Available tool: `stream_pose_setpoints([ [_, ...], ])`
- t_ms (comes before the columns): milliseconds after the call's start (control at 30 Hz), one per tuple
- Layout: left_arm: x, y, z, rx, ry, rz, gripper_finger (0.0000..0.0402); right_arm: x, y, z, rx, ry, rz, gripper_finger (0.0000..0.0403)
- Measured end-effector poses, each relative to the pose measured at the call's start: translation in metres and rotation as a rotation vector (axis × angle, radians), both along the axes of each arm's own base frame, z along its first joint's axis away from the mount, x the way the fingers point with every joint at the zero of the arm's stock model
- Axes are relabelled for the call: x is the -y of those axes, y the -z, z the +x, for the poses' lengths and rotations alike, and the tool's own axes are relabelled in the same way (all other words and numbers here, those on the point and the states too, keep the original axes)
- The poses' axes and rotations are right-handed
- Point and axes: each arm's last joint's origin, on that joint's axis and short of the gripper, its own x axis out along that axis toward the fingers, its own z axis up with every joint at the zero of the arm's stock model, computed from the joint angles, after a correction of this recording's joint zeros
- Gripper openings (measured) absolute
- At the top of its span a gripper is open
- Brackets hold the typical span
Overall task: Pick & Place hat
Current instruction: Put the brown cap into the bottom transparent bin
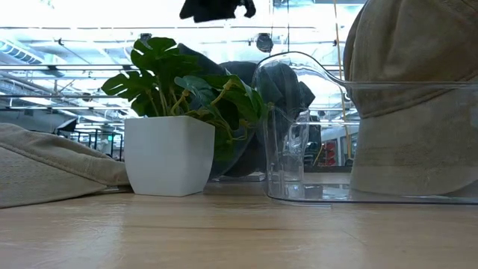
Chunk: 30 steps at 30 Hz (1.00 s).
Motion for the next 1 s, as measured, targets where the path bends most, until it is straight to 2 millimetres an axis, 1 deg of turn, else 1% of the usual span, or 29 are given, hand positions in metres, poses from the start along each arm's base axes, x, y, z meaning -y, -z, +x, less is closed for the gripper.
stream_pose_setpoints([
  [133, -0.001, 0.001, 0.002, -0.006, 0.0, 0.0, 0.0147, 0.001, -0.021, -0.011, 0.031, -0.01, -0.025, 0.0178],
  [300, -0.001, 0.002, 0.006, -0.017, -0.002, -0.008, 0.0147, 0.003, -0.047, -0.028, 0.073, -0.012, -0.033, 0.0178],
  [400, -0.002, 0.005, 0.01, -0.043, -0.009, -0.032, 0.0147, 0.005, -0.063, -0.046, 0.05, -0.013, -0.035, 0.0174],
  [500, -0.003, 0.009, 0.012, -0.081, -0.032, -0.095, 0.0147, 0.008, -0.075, -0.066, -0.019, -0.011, -0.043, 0.0172],
  [633, -0.004, 0.017, 0.011, -0.149, -0.124, -0.212, 0.0147, 0.013, -0.087, -0.094, -0.074, 0.006, 0.003, 0.0175],
  [767, -0.005, 0.026, 0.008, -0.228, -0.222, -0.278, 0.0147, 0.021, -0.094, -0.119, -0.126, 0.038, 0.044, 0.0178],
  [867, -0.005, 0.031, 0.004, -0.285, -0.268, -0.298, 0.0147, 0.027, -0.098, -0.134, -0.162, 0.06, 0.059, 0.0176],
  [1000, -0.004, 0.038, -0.002, -0.378, -0.281, -0.299, 0.0147, 0.032, -0.102, -0.15, -0.205, 0.075, 0.056, 0.0178],
])
